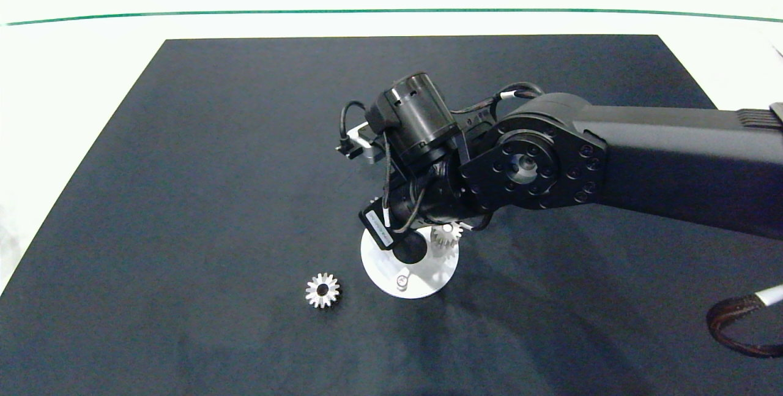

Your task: Install three planetary gears onto the carrier pins

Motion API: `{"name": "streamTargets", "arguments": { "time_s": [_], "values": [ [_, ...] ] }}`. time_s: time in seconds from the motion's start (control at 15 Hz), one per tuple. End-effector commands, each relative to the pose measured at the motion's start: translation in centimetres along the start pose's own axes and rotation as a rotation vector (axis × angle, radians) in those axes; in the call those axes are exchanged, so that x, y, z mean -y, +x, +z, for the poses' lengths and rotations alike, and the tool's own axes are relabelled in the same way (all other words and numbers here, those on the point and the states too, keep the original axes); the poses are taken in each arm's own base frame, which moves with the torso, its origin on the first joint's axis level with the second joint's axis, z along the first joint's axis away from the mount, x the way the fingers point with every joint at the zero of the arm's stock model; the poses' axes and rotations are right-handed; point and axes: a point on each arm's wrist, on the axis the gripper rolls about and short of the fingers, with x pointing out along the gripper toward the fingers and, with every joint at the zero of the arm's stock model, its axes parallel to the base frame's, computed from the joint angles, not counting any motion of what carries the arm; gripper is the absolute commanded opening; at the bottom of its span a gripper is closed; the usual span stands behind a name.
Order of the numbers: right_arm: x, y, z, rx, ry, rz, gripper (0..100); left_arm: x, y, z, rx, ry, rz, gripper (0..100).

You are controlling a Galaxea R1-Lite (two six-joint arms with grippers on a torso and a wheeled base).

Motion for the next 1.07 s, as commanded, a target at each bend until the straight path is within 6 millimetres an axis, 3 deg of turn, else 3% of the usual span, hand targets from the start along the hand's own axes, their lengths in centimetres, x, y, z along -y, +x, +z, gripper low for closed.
{"name": "streamTargets", "arguments": {
  "time_s": [0.07, 1.07],
  "values": [
    [-0.08, 0.05, -0.05, -0.004, -0.002, 0.0, 25, 0.01, -0.03, -0.05, -0.002, 0.001, -0.001, 100],
    [0.01, -0.02, -0.1, -0.011, -0.008, -0.032, 25, 0.04, -0.15, -0.12, 0.006, 0.002, 0.001, 100]
  ]
}}
